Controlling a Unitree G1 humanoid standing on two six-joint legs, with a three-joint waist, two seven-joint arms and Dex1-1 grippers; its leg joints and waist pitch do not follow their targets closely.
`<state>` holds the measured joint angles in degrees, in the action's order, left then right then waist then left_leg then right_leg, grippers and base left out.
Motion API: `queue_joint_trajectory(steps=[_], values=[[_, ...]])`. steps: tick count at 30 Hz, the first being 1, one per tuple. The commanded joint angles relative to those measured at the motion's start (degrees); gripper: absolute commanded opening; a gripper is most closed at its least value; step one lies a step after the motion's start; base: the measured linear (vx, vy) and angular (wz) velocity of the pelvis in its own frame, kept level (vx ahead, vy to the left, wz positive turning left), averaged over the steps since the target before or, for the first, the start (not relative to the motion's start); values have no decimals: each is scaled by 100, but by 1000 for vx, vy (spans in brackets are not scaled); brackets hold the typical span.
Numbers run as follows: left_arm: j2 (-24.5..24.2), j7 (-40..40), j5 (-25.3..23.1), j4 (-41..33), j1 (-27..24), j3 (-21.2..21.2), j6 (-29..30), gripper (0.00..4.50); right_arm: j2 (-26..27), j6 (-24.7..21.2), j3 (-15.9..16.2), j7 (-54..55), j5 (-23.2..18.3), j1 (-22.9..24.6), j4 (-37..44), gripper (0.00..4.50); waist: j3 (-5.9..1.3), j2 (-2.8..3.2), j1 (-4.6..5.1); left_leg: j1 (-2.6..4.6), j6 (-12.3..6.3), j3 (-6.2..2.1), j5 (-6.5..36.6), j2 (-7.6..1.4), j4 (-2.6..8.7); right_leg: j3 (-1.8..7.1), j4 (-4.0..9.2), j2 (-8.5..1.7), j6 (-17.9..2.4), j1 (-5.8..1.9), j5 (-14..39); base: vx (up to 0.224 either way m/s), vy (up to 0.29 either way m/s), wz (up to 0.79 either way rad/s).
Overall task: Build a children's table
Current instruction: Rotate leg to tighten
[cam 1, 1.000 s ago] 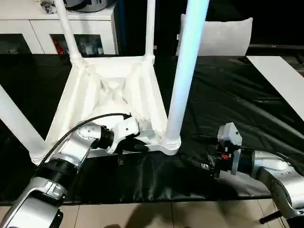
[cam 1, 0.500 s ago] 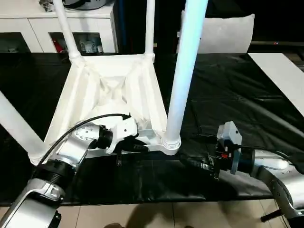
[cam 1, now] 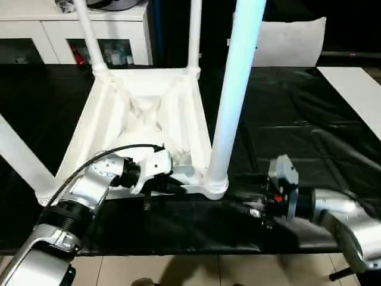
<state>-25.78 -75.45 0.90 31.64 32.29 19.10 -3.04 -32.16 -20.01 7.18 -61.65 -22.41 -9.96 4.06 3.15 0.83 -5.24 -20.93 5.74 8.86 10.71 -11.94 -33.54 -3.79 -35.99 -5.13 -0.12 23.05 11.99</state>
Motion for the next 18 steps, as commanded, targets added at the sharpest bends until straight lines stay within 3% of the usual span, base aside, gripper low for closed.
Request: queue_joint_trajectory(steps=[1, 6, 11, 12, 18], values=[[77, -269, 222, -236, 65, 98, -237, 7, -73, -94, 46, -123, -20, -147, 24, 450, -357, 36, 16, 32, -322, 60, 899, -82, 351, 239, 404, -224, -1473, -352, 120, 0, 0, 0], [117, -401, 172, -308, 59, 188, -286, 7, -51, -189, 141, -384, -81, -395, -97, 450, -369, 25, 1, 31, -307, 60, 964, -86, 349, 236, 396, -234, -1500, -361, 135, 0, 0, 0], [137, -471, 109, -320, 76, 218, -321, 0, 51, -155, 275, -532, -82, -645, -410, 401, -379, 23, -3, 26, -293, 62, 920, -80, 340, 232, 387, -239, -1528, -361, 109, 0, 0, 0], [129, -473, 88, -321, 73, 229, -334, 0, 103, -96, 323, -552, -22, -732, -528, 389, -383, 91, -15, 29, -272, 55, 958, -79, 337, 227, 384, -244, -1532, -357, 146, 0, 0, 0], [111, -493, 23, -302, 40, 290, -363, 0, 255, -117, 482, -727, 64, -1061, -949, 334, -416, 49, -16, 23, -276, 58, 816, -77, 320, 217, 350, -226, -1608, -378, -193, 0, 0, 0]])
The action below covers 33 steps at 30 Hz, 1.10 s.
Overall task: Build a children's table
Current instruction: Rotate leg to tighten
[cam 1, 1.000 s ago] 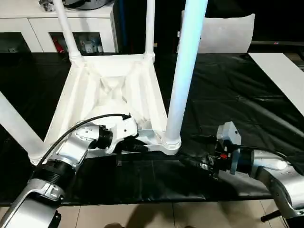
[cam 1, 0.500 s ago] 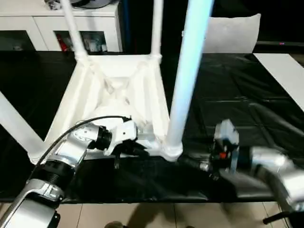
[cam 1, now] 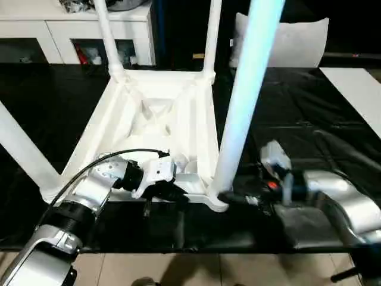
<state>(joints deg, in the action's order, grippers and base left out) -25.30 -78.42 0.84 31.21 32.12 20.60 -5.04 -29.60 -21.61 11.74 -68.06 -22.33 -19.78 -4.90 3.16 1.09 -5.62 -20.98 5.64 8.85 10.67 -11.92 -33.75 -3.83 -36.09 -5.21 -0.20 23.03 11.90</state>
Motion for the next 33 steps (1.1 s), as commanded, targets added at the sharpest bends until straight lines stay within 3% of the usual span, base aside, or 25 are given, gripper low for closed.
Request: queue_joint_trajectory(steps=[1, 2, 9, 15, 20, 24, 25, 26, 27, 29, 30, 31, 32, 33], values=[[64, -196, 27, -258, 57, 139, -163, 0, -1, 46, 30, -89, 58, -85, -62, 334, -418, 34, 14, 30, -268, 58, 795, -81, 340, 221, 352, -220, -1608, -374, -210, 0, 0, 0], [69, -194, 16, -251, 62, 138, -166, 0, 0, 57, 50, -113, 65, -107, -101, 318, -423, 1, 10, 30, -290, 65, 760, -83, 334, 225, 353, -217, -1604, -377, -247, 0, 0, 0], [45, -146, -25, -186, 58, 121, -200, 0, -96, 74, 106, -365, 63, -144, -206, 258, -415, 21, -31, 37, -257, 68, 860, -87, 341, 229, 374, -230, -1535, -372, 51, 0, 0, 0], [96, -100, 102, -193, 15, 22, -2, 0, -96, 109, 95, -423, 90, -117, -277, 209, -420, 46, -49, 40, -236, 70, 879, -84, 334, 227, 366, -220, -1560, -365, -67, 0, 0, 0], [195, 130, 109, -239, -9, -64, 340, 0, 76, -108, 74, -298, -65, 32, -132, 201, -422, 41, -52, 36, -263, 71, 864, -82, 333, 227, 371, -225, -1559, -370, 3, 0, 0, 0], [387, 560, 53, -303, -5, -119, 776, 0, 430, -341, 59, 473, 36, 192, 110, 199, -378, 29, -43, 46, -187, 64, 1058, -83, 375, 226, 432, -229, -1416, -346, 550, 0, 0, 0], [521, 825, 26, -346, 30, -154, 1048, 0, 727, -450, 11, 1056, 173, 159, 93, 199, -341, 58, 1, 31, -55, 61, 1271, -68, 414, 228, 492, -238, -1236, -344, 1146, 0, 0, 0], [613, 1004, -27, -332, 73, -160, 1140, 0, 889, -467, -21, 1395, 294, 109, 11, 199, -341, 58, 1, 31, -55, 61, 1271, -68, 414, 228, 492, -238, -1236, -344, 1146, 0, 0, 0], [845, 1477, -188, -254, 208, -168, 1323, 0, 1285, -489, -124, 2154, 527, -6, -188, 199, -320, 67, 60, 56, 104, 46, 1506, -51, 429, 218, 549, -248, -1053, -309, 1750, 0, 0, 0], [940, 1675, -265, -222, 267, -171, 1397, 0, 1444, -498, -175, 2431, 595, -46, -256, 198, -305, 41, 151, 34, 197, 17, 1676, -14, 451, 182, 611, -245, -767, -327, 2415, 0, 0, 0], [1284, 2273, -343, -114, 441, -266, 1653, 0, 1836, -563, -302, 3205, 808, -200, -454, 198, -304, 65, 204, 50, 187, 19, 1727, -3, 442, 194, 644, -240, -676, -295, 2562, 0, 0, 0], [1284, 2273, -343, -114, 441, -266, 1653, 0, 1836, -563, -302, 3205, 808, -200, -454, 198, -296, 69, 236, 52, 201, 19, 1736, -6, 441, 198, 654, -233, -668, -270, 2583, 0, 0, 0], [1451, 2558, -350, -62, 512, -330, 1743, 0, 2011, -593, -377, 3541, 870, -267, -534, 197, -326, 47, 255, 51, 152, 13, 1683, 7, 429, 194, 670, -234, -653, -294, 2511, 0, 0, 0], [1623, 2842, -343, -8, 586, -394, 1854, 0, 2225, -640, -488, 3970, 919, -337, -622, 197, -326, 75, 282, 32, 117, 26, 1537, 5, 430, 212, 640, -211, -723, -280, 2205, 0, 0, 0]])
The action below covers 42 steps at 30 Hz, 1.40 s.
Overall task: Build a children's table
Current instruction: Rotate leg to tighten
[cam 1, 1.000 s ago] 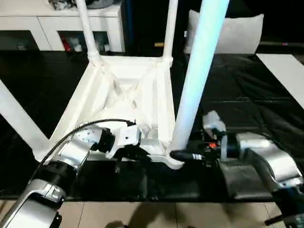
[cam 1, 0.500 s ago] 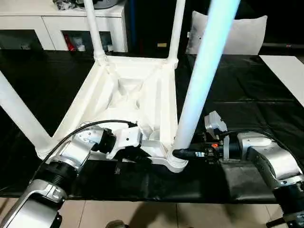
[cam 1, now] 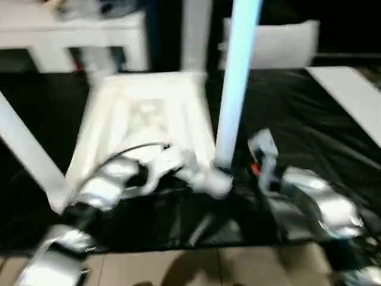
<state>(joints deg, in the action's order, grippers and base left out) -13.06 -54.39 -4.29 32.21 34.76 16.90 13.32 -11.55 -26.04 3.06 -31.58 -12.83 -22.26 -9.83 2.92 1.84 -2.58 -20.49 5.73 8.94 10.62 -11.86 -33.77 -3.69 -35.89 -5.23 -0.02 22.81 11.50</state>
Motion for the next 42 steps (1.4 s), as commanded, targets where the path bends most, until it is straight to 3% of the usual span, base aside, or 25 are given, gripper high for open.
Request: queue_joint_trajectory(steps=[1, 4, 5, 7, 9, 12, 13, 14, 15, 17, 20, 24, 28, 30, 31, 32, 34, 35, 42], values=[[510, 605, 161, -96, 361, -63, 103, 0, 571, -252, 298, 594, 15, -132, -175, 196, -302, -11, -6, -10, 97, 26, 1545, 1, 430, 194, 627, -196, -765, -235, 2197, 0, 0, 0], [731, 968, 43, -33, 434, -102, 88, 0, 825, -108, 176, 937, 116, -279, -414, 196, -324, -6, 18, -55, -5, 31, 1320, 6, 414, 197, 583, -184, -911, -273, 1642, 0, 0, 0], [731, 968, 43, -33, 434, -102, 88, 0, 825, -108, 176, 937, 116, -279, -414, 231, -331, 1, 16, -57, -27, 33, 1286, 5, 410, 193, 574, -182, -922, -280, 1578, 0, 0, 0], [725, 1027, -44, -85, 402, -85, 133, 0, 896, 223, 91, 852, 93, -284, -412, 252, -363, 11, 1, -72, -130, 41, 1017, -3, 380, 203, 538, -200, -1037, -293, 1117, 0, 0, 0], [609, 947, -112, -116, 353, -18, 66, 0, 814, 380, 61, 739, 73, -219, -325, 269, -379, 6, -8, -92, -215, 44, 804, -1, 367, 198, 495, -192, -1136, -322, 735, 0, 0, 0], [415, 797, -120, -144, 273, 5, -29, 0, 645, 527, -5, 450, 9, -39, -95, 286, -388, 65, -16, -79, -349, 47, 683, -15, 365, 190, 464, -196, -1285, -334, 341, 0, 0, 0], [367, 745, -103, -150, 253, 3, -50, 0, 569, 552, -19, 356, -25, 10, -30, 313, -386, 48, -18, -69, -373, 55, 676, -18, 360, 194, 473, -193, -1314, -337, 265, 0, 0, 0], [228, 517, -75, -151, 198, 30, -226, 0, 324, 584, -30, 39, -99, 130, 123, 313, -398, 99, -34, -59, -375, 46, 676, -20, 355, 195, 457, -200, -1333, -339, 214, 0, 0, 0], [146, 371, -63, -152, 163, 51, -349, 0, 187, 597, -28, -141, -131, 194, 205, 313, -394, 78, -47, -67, -429, 46, 704, -21, 349, 193, 462, -192, -1350, -367, 111, 0, 0, 0], [99, 283, -59, -152, 143, 64, -425, 0, 108, 602, -26, -251, -147, 229, 249, 331, -394, 77, -59, -65, -473, 54, 701, -28, 349, 201, 456, -200, -1375, -358, 34, 0, 0, 0], [-269, -563, 57, -142, -14, 197, -854, 0, -741, 831, -20, -1425, -294, 514, 376, 363, -384, 55, -104, -64, -490, 59, 833, -42, 354, 198, 473, -217, -1398, -368, 286, 0, 0, 0], [-465, -973, 75, -128, -59, 308, -1087, 0, -1103, 843, 34, -1999, -397, 587, 457, 397, -381, 67, -122, -43, -475, 60, 974, -61, 364, 197, 483, -226, -1411, -342, 522, 0, 0, 0], [-765, -1744, 194, -70, -94, 477, -1649, 0, -1671, 803, 207, -3032, -636, 685, 644, 397, -396, 55, -164, -49, -513, 59, 902, -74, 355, 205, 459, -227, -1416, -359, 407, 0, 0, 0], [-895, -2153, 250, -61, -92, 544, -1814, 0, -1863, 814, 290, -3431, -707, 659, 613, 397, -400, 65, -194, -42, -565, 70, 842, -83, 341, 197, 441, -224, -1486, -330, 279, 0, 0, 0], [-910, -2195, 250, -58, -89, 555, -1831, 0, -1879, 822, 301, -3467, -706, 650, 598, 397, -405, 64, -215, -43, -574, 69, 842, -82, 337, 191, 437, -226, -1498, -339, 290, 0, 0, 0], [-961, -2339, 249, -45, -77, 595, -1894, 0, -1929, 847, 338, -3583, -697, 616, 539, 397, -408, -2, -252, -44, -592, 80, 784, -87, 334, 199, 420, -232, -1499, -332, 323, 0, 0, 0], [-1044, -2634, 267, -17, -43, 669, -2049, 0, -1983, 851, 399, -3766, -676, 523, 410, 381, -405, 27, -285, -38, -580, 83, 754, -95, 336, 197, 422, -237, -1497, -312, 394, 0, 0, 0], [-1074, -2730, 257, 7, -11, 703, -2119, 0, -1983, 859, 430, -3852, -662, 457, 335, 371, -406, 0, -294, -34, -571, 86, 753, -101, 339, 199, 424, -237, -1491, -309, 406, 0, 0, 0], [-1097, -3005, 206, 183, 195, 814, -2414, 0, -1925, 738, 684, -4245, -775, 263, 212, 318, -409, -29, -385, -24, -452, 91, 839, -107, 349, 205, 413, -252, -1422, -303, 555, 0, 0, 0]])
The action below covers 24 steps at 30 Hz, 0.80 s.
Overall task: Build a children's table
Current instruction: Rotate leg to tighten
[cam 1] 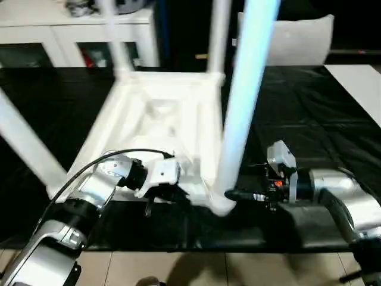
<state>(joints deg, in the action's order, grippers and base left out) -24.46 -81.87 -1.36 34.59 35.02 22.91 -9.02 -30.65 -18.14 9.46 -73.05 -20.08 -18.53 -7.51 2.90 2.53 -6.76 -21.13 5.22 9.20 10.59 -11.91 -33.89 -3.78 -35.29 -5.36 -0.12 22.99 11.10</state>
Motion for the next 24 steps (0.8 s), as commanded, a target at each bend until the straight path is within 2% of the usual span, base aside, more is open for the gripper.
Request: queue_joint_trajectory(steps=[1, 10, 12, 16, 17, 18, 19, 21, 22, 23, 24], values=[[43, -257, -87, -54, 169, 214, -180, 0, -15, -52, 44, -98, -50, -110, -21, 306, -404, -98, 31, 44, -400, 70, 852, -98, 359, 214, 363, -238, -1402, -315, 622, 0, 0, 0], [72, -272, -100, 253, 271, 163, -373, 0, -10, -200, 166, -322, -126, -104, -25, 231, -423, -105, 9, 33, -403, 68, 712, -97, 343, 213, 342, -246, -1399, -325, 531, 0, 0, 0], [104, -179, 13, 277, 244, 50, -206, 0, 47, -363, 104, -217, -215, -24, 76, 208, -419, -94, 2, 33, -394, 68, 737, -95, 345, 210, 343, -241, -1401, -324, 564, 0, 0, 0], [217, 302, 39, 212, 215, -130, 284, 0, 338, -693, -30, 334, -330, 164, 346, 200, -408, -106, -9, 35, -355, 70, 764, -96, 355, 215, 355, -244, -1366, -316, 680, 0, 0, 0], [244, 413, 29, 197, 215, -159, 384, 0, 398, -748, -39, 463, -321, 188, 381, 197, -397, -114, 2, 23, -326, 68, 785, -89, 361, 214, 364, -242, -1338, -322, 757, 0, 0, 0], [342, 724, 30, 101, 198, -246, 713, 0, 637, -706, -26, 1049, -44, 217, 376, 195, -373, -123, 36, 28, -206, 66, 909, -83, 391, 218, 398, -244, -1210, -307, 1120, 0, 0, 0], [406, 881, 49, 9, 176, -295, 930, 0, 823, -710, -48, 1432, 91, 205, 337, 195, -355, -117, 66, 28, -109, 64, 1068, -64, 404, 211, 437, -250, -1101, -292, 1516, 0, 0, 0], [487, 1081, 59, -114, 150, -351, 1176, 0, 1071, -765, -100, 1929, 227, 169, 279, 195, -341, -120, 124, 13, 19, 37, 1205, -51, 437, 197, 478, -257, -890, -310, 2043, 0, 0, 0], [610, 1342, 42, -205, 149, -401, 1395, 0, 1318, -864, -185, 2377, 293, 95, 192, 194, -339, -106, 149, 9, 39, 33, 1243, -44, 439, 195, 491, -256, -846, -305, 2118, 0, 0, 0], [694, 1520, 29, -268, 149, -433, 1546, 0, 1481, -947, -245, 2679, 332, 46, 147, 194, -334, -116, 218, 1, 81, 28, 1238, -43, 447, 202, 488, -248, -824, -301, 2121, 0, 0, 0], [694, 1520, 29, -268, 149, -433, 1546, 0, 1481, -947, -245, 2679, 332, 46, 147, 193, -338, -117, 266, 9, 75, 26, 1291, -28, 441, 191, 516, -239, -799, -293, 2201, 0, 0, 0]])
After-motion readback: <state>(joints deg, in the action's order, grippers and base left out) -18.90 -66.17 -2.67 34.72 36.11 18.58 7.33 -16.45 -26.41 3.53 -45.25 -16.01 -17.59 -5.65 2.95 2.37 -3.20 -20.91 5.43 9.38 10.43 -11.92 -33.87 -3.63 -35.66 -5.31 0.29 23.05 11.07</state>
